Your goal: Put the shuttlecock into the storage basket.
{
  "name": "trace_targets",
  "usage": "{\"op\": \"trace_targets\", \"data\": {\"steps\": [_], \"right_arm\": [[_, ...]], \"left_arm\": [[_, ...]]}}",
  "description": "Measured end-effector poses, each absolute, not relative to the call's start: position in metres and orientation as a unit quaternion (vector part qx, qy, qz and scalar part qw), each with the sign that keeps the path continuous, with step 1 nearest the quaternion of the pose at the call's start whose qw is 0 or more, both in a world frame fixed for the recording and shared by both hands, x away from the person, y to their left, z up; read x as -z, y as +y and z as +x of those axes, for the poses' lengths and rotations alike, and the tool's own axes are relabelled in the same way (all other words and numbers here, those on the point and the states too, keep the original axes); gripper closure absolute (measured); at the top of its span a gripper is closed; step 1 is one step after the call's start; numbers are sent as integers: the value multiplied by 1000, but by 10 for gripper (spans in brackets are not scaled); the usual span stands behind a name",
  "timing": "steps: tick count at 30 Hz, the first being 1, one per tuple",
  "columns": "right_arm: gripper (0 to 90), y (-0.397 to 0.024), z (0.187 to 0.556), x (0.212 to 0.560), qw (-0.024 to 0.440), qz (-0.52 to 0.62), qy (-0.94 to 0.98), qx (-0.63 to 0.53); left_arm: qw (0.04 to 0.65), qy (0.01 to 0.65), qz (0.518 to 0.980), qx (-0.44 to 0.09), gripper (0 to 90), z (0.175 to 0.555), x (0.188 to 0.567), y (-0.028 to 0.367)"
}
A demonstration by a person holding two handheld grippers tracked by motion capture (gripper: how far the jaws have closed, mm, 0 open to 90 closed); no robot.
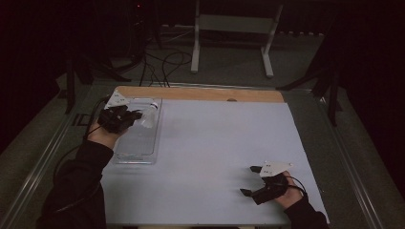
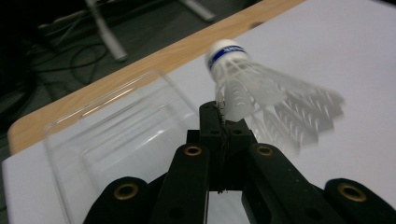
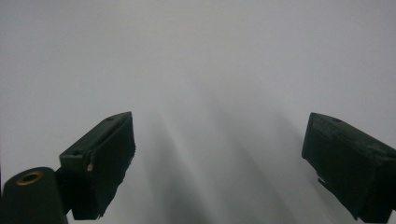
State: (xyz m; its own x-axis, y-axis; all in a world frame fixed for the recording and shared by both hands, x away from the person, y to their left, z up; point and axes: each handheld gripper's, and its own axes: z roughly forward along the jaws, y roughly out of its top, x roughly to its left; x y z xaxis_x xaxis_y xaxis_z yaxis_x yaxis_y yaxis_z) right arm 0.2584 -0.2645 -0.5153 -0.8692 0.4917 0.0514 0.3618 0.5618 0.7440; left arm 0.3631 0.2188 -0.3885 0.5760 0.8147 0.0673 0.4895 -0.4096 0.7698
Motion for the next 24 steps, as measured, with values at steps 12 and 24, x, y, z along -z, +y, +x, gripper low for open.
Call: {"op": "trace_targets", "data": {"steps": [12, 24], "right_arm": [[95, -264, 258, 517, 76, 243, 880, -402], [95, -265, 259, 517, 72, 242, 880, -403]], "left_arm": [[348, 428, 798, -243, 900, 370, 405, 217], [343, 444, 797, -223, 900, 376, 423, 217]]}}
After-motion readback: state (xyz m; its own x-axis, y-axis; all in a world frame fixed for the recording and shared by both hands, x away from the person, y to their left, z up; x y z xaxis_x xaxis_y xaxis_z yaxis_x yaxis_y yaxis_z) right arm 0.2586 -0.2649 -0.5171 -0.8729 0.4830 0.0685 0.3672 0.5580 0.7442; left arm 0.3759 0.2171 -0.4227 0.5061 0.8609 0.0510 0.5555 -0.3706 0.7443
